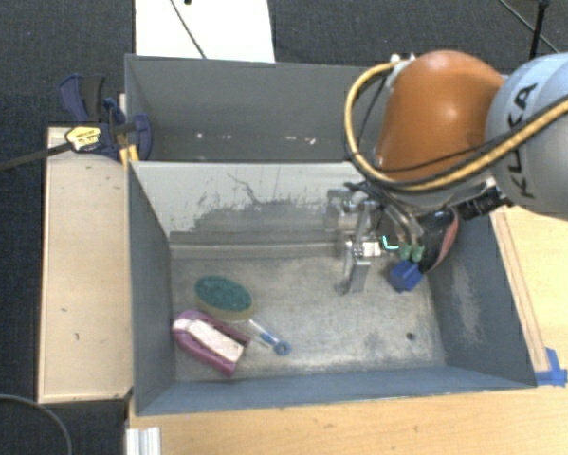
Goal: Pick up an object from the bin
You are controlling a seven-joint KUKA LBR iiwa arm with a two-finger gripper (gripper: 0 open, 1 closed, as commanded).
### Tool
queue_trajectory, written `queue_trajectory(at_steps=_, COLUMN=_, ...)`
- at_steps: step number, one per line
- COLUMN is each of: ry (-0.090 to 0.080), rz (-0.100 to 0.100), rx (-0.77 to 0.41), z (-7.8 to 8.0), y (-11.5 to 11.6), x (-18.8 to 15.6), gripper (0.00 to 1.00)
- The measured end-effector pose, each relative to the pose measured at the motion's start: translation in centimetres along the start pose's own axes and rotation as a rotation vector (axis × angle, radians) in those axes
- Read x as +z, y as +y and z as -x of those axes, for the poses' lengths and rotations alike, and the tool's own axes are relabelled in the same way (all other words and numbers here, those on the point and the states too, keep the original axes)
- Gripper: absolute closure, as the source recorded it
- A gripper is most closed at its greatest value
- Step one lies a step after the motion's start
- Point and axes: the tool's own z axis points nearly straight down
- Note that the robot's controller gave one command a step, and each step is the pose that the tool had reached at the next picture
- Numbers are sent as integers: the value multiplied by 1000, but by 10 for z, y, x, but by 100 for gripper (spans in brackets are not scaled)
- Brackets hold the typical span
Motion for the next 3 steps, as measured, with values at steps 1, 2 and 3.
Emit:
queue_trajectory(at_steps=1, ry=-3, rz=-1, rx=-107, z=-12, y=-10, x=42, gripper=0)
queue_trajectory(at_steps=2, ry=-14, rz=0, rx=-311, z=-31, y=32, x=-33, gripper=0)
queue_trajectory(at_steps=3, ry=-1, rz=1, rx=-357, z=-13, y=105, x=122, gripper=0)
